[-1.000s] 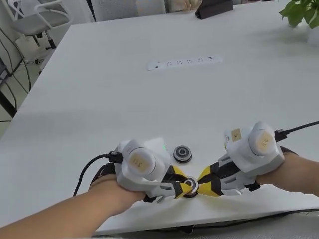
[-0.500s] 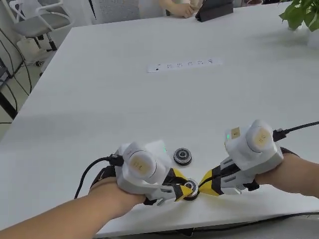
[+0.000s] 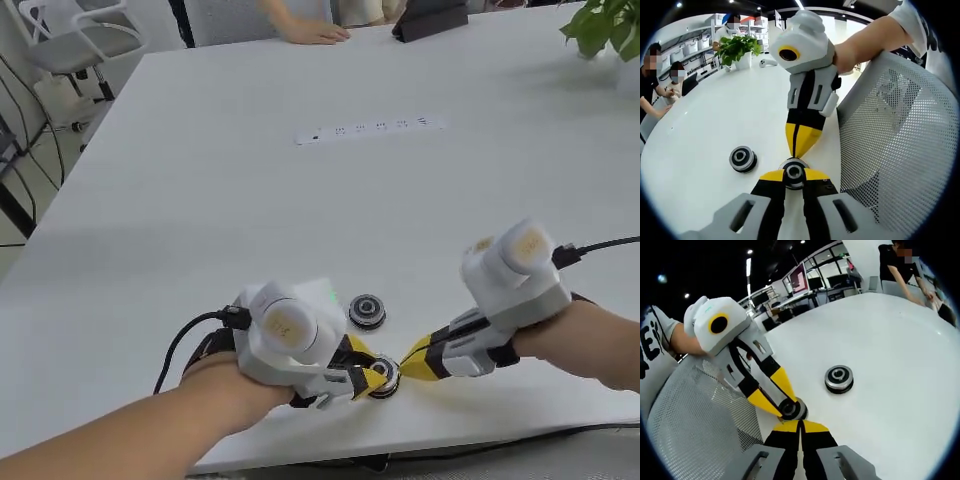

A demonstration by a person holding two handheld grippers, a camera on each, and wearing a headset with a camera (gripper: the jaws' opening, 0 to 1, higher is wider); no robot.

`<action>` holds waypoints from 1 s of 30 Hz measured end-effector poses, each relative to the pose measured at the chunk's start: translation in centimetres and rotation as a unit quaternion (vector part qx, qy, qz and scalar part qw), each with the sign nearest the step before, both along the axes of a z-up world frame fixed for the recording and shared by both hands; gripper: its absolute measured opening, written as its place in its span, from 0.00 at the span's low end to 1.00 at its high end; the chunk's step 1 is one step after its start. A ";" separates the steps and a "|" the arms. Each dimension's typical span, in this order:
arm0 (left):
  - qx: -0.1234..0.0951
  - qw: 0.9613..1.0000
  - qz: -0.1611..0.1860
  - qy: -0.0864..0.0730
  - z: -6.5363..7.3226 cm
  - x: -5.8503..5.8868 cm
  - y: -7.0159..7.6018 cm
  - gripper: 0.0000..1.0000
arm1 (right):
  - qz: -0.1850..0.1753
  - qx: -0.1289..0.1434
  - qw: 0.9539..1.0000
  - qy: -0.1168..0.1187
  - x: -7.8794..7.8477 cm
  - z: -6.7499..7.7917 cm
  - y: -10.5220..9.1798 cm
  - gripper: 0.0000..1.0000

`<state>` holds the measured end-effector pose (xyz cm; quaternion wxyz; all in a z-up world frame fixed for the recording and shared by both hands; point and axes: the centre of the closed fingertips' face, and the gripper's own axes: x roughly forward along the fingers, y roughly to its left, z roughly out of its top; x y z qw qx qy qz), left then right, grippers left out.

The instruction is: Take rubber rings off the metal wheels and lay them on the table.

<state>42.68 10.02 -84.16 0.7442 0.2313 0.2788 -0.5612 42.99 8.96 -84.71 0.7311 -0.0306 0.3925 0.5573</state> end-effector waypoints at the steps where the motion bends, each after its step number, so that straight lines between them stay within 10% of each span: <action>1: 0.000 1.000 0.000 0.000 0.0 0.0 0.0 0.07 | -0.004 0.004 1.000 0.003 0.1 0.1 0.0 0.00; 28: 0.003 1.000 0.007 0.000 0.0 0.1 0.0 0.07 | 0.020 0.027 0.999 0.008 -1.2 0.8 1.7 0.00; 30: 0.003 1.000 0.005 0.000 0.0 0.0 0.0 0.07 | 0.043 0.060 0.997 0.024 -2.2 1.9 2.5 0.00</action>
